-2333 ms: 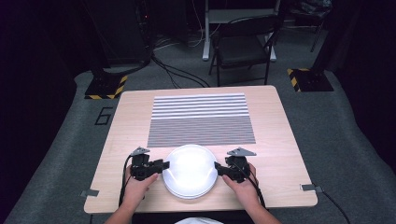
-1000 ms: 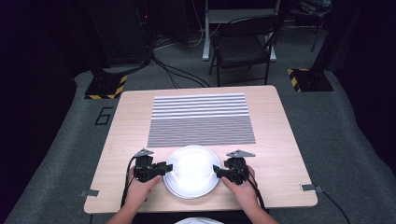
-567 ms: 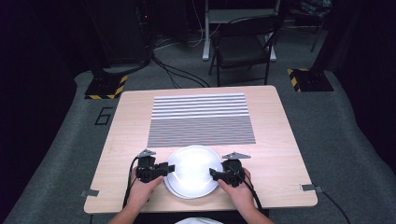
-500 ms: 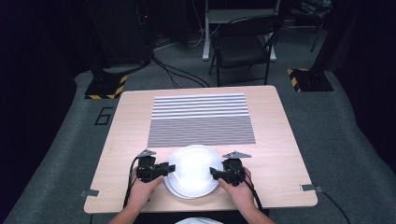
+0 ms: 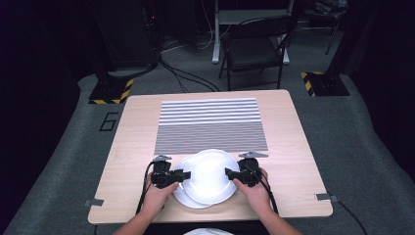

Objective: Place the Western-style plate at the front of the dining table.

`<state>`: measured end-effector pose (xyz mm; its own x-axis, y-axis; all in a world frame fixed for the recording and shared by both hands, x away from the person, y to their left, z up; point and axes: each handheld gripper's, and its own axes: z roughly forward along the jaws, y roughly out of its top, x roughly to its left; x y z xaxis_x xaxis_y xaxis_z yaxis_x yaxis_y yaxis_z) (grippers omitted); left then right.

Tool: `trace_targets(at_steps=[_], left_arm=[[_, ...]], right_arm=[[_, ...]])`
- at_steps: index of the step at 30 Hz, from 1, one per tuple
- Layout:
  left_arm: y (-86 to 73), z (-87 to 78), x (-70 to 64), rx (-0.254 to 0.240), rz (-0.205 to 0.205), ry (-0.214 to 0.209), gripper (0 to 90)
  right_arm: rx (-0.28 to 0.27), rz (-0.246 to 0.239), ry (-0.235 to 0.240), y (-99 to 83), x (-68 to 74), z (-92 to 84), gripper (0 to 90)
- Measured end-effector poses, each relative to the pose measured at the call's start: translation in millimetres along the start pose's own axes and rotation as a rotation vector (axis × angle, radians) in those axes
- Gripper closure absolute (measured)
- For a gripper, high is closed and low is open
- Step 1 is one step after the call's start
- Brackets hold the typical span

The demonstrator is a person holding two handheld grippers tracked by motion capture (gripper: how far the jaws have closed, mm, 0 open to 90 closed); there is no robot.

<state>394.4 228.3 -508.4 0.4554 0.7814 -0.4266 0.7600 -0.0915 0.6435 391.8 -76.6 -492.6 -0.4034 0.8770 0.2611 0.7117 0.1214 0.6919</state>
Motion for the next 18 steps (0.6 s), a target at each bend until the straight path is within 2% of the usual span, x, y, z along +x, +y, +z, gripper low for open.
trace_targets(at_steps=[4, 11, 15, 18], left_arm=[[2.8, 3.9, -1.4, 0.004, -0.013, -0.011, 55.9], [5.2, 7.5, -3.2, 0.007, -0.009, -0.015, 55.9], [3.0, 7.7, -5.0, -0.003, 0.007, -0.009, 55.9], [1.1, 7.2, -6.9, -0.003, 0.020, -0.008, 56.0]], right_arm=[[-0.005, -0.001, -0.009, 5.2, -3.2, -1.1, 46.3], [-0.006, -0.023, -0.013, 10.0, -6.1, 0.4, 46.5], [0.004, -0.024, -0.018, 8.7, -7.3, 0.9, 46.8], [-0.015, -0.023, -0.022, 4.9, -9.0, -5.8, 46.1]])
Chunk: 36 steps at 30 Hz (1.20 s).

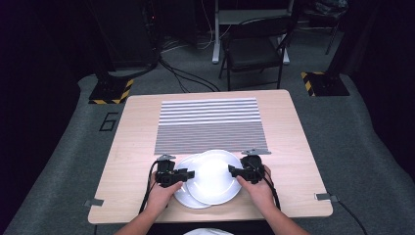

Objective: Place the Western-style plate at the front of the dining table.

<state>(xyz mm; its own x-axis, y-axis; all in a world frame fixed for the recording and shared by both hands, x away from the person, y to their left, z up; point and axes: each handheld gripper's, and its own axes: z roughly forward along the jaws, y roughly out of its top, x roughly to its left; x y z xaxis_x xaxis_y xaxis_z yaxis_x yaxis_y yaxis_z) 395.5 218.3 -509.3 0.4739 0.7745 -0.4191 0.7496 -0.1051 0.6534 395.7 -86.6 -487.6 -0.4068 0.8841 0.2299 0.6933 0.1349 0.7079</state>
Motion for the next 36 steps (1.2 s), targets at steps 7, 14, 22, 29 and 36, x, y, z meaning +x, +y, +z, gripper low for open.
trace_targets(at_steps=[7, 14, 22, 29, 36], left_arm=[[-1.5, -1.3, -0.6, 0.001, 0.002, 0.000, 56.1], [-3.6, -2.3, -1.9, -0.004, -0.002, 0.005, 56.0], [-2.4, -1.0, -4.9, 0.006, 0.000, 0.014, 56.0], [1.5, 2.7, -7.3, 0.014, -0.002, 0.023, 56.0], [6.4, 9.2, -10.9, 0.025, -0.007, 0.006, 56.4]], right_arm=[[-0.002, 0.023, -0.005, -11.7, -0.1, -18.0, 44.2], [0.034, 0.076, 0.031, -33.6, 6.1, -29.4, 43.8], [0.078, 0.067, 0.076, -46.8, 23.9, -27.8, 42.9], [0.066, 0.067, 0.058, -41.0, 18.6, -26.6, 45.1], [0.027, 0.073, 0.025, -25.7, 6.3, -28.0, 49.3]])
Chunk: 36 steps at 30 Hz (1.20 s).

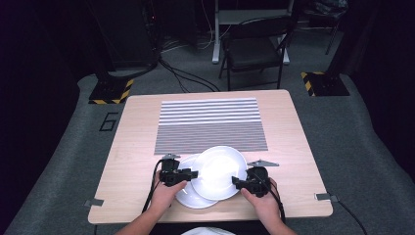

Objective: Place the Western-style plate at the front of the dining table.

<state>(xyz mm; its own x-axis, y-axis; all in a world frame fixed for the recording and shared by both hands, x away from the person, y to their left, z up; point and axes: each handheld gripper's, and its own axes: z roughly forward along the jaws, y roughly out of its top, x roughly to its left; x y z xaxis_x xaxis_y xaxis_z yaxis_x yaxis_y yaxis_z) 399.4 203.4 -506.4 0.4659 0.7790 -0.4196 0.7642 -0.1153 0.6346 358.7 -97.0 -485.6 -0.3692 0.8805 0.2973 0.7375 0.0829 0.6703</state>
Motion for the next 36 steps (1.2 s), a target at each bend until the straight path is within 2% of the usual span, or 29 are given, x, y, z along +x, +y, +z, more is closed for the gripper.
trace_targets(at_steps=[6, 13, 17, 20, 23, 24, 27, 36], left_arm=[[2.7, 4.7, -6.6, 0.001, 0.009, -0.017, 56.5], [1.8, 3.3, -7.9, -0.009, 0.022, -0.011, 57.6], [-1.4, 1.9, -9.6, -0.012, 0.022, -0.017, 57.1], [-3.2, 1.9, -10.0, -0.011, 0.022, -0.022, 57.0], [-5.0, 1.9, -11.9, -0.012, 0.004, -0.042, 56.4], [-5.8, 0.9, -13.9, -0.007, 0.007, -0.047, 56.3], [-7.8, 1.0, -16.3, -0.007, 0.024, -0.052, 55.6], [-10.7, 1.7, -21.8, -0.023, 0.025, -0.053, 55.2]], right_arm=[[0.000, 0.008, -0.017, 3.6, -13.2, -0.4, 51.3], [-0.008, 0.007, -0.009, 0.4, -15.6, -3.1, 52.4], [-0.001, 0.054, 0.000, -3.1, -21.9, -1.4, 51.7], [-0.002, 0.054, -0.001, -4.3, -22.6, -1.6, 51.6], [-0.006, 0.063, -0.001, -5.9, -23.7, -0.9, 50.9], [-0.003, 0.087, 0.001, -7.3, -24.8, 0.0, 50.4], [-0.005, 0.107, 0.004, -9.4, -26.4, 1.4, 49.8], [-0.003, 0.116, -0.002, -12.6, -24.7, 1.9, 47.0]])
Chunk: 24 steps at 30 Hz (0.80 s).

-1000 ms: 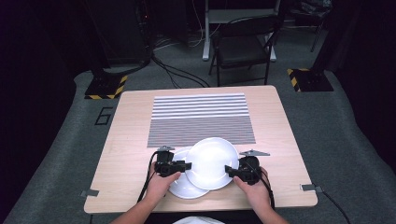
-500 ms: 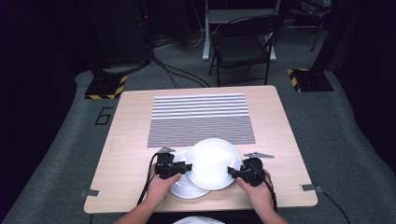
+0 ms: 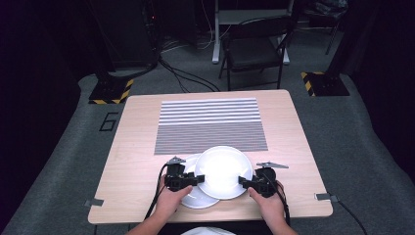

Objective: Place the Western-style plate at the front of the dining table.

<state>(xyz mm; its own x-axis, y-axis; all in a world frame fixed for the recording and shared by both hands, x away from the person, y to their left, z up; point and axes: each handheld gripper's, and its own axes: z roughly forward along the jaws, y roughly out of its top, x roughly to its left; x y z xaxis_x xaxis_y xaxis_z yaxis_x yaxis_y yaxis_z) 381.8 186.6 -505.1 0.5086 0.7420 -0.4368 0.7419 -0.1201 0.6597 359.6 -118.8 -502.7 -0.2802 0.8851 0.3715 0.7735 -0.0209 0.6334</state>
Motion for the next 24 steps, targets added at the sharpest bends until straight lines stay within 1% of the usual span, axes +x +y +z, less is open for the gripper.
trace_targets(at_steps=[8, 10, 11, 13, 19, 20, 24], left_arm=[[-1.3, -0.2, -0.2, -0.007, 0.000, 0.003, 55.9], [-1.4, -0.4, -0.3, -0.009, 0.000, 0.001, 56.2], [-1.3, -0.4, -0.4, -0.009, -0.002, 0.001, 56.4], [-1.3, -0.3, -0.5, -0.007, -0.004, 0.003, 56.4], [-2.3, 0.2, 0.6, 0.001, -0.015, -0.002, 56.4], [-2.7, 0.5, 1.4, 0.003, -0.016, -0.007, 56.4], [-3.0, 0.3, 1.0, -0.001, -0.016, -0.007, 56.7]], right_arm=[[0.032, -0.018, 0.009, -7.2, 4.2, -10.2, 45.8], [0.039, -0.011, 0.016, -9.7, 5.3, -12.5, 46.1], [0.037, -0.018, 0.022, -10.2, 5.2, -12.3, 46.9], [0.044, -0.007, 0.013, -10.2, 7.4, -12.6, 46.6], [0.028, -0.020, 0.002, -11.9, 10.0, -13.1, 46.3], [0.021, -0.033, -0.004, -12.7, 10.9, -13.9, 46.2], [0.020, -0.036, -0.007, -13.2, 10.9, -14.6, 46.0]])
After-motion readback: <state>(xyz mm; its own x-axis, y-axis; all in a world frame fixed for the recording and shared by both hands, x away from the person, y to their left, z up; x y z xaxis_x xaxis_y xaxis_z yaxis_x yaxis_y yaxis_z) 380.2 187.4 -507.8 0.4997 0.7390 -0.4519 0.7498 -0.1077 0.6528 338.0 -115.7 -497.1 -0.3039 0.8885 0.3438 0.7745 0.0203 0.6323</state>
